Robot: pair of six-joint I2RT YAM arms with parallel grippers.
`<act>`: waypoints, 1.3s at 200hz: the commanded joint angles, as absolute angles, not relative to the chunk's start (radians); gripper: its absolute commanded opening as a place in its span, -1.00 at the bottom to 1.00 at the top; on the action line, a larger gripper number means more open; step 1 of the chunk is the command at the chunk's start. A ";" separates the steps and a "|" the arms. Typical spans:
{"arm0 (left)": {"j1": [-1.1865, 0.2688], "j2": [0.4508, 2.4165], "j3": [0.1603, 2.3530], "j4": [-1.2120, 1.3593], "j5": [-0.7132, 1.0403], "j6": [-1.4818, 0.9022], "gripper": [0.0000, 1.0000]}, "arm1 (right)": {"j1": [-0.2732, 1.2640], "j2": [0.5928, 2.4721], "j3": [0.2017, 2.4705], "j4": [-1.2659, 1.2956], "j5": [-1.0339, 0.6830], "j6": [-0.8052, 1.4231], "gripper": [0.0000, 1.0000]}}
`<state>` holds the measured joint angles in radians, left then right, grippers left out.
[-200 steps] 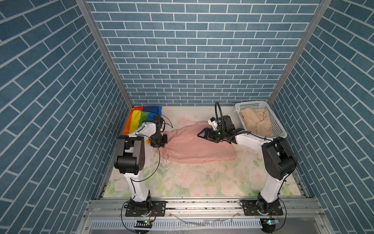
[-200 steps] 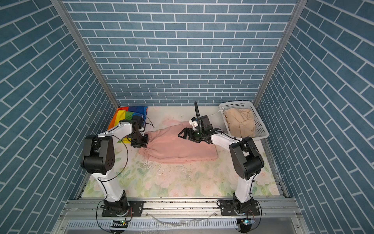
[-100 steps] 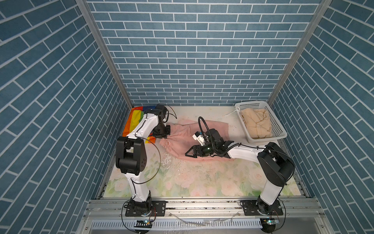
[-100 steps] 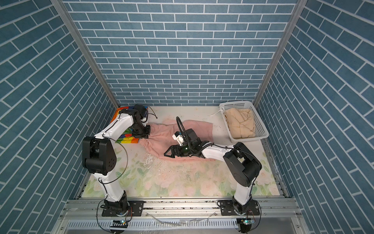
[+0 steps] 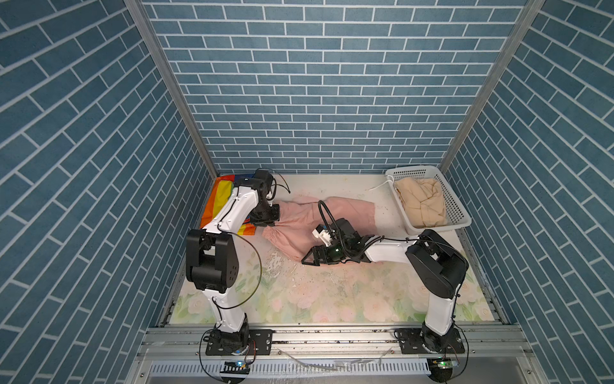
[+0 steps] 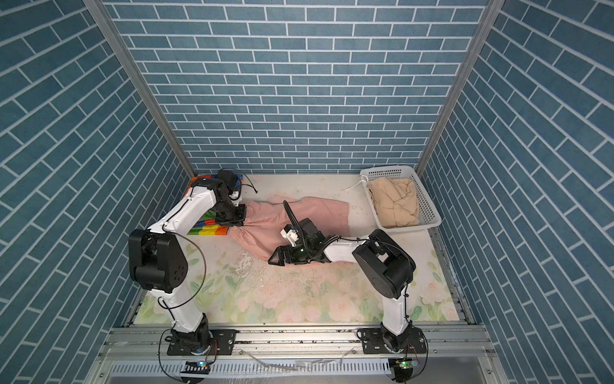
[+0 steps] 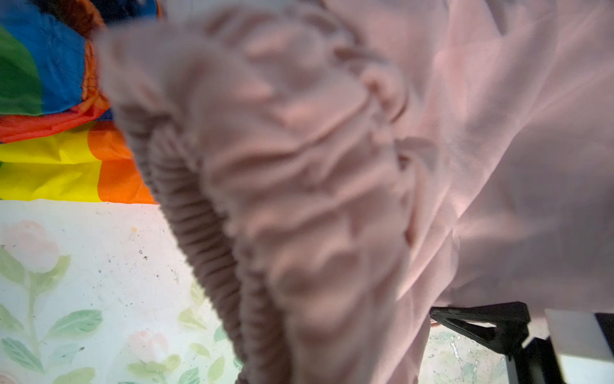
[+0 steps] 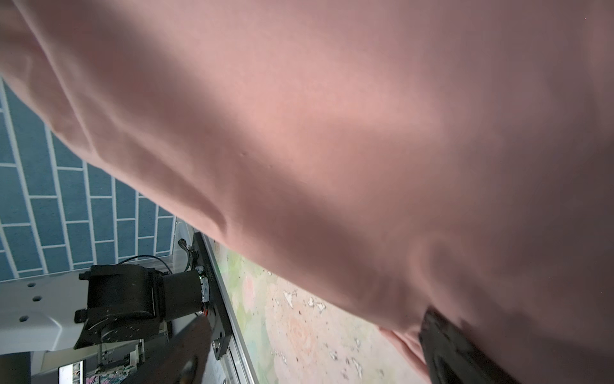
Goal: Fold and stack the shorts
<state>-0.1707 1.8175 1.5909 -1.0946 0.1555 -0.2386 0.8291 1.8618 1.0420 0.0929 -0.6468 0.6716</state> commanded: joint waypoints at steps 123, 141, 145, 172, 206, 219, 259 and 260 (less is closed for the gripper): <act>-0.250 1.814 1.727 -1.173 0.169 -0.257 -1.00 | 0.577 2.293 1.769 0.116 -0.533 1.021 0.98; -0.264 1.824 1.745 -1.178 0.169 -0.257 -1.00 | 0.583 2.375 1.852 0.160 -0.536 1.038 0.97; -0.265 1.826 1.747 -1.180 0.168 -0.256 -1.00 | 0.584 2.396 1.872 0.160 -0.535 1.040 0.97; -0.270 1.833 1.756 -1.183 0.173 -0.253 -1.00 | 0.592 2.512 1.996 0.146 -0.534 1.073 0.97; -0.277 1.831 1.765 -1.189 0.176 -0.253 -1.00 | 0.597 2.606 2.061 0.131 -0.504 1.087 0.97; -0.285 1.830 1.767 -1.186 0.179 -0.255 -1.00 | 0.597 2.632 2.077 0.121 -0.499 1.090 0.97; -0.318 1.859 1.786 -1.188 0.183 -0.269 -1.00 | 0.591 2.632 2.117 0.106 -0.523 1.093 0.98; -0.320 1.860 1.788 -1.188 0.182 -0.270 -1.00 | 0.590 2.630 2.117 0.105 -0.523 1.093 0.98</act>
<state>-0.2920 1.8305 1.7481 -1.1645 0.1741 -0.2581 0.5911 2.6190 2.1002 0.1314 -0.5198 1.0599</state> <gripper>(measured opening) 0.127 0.987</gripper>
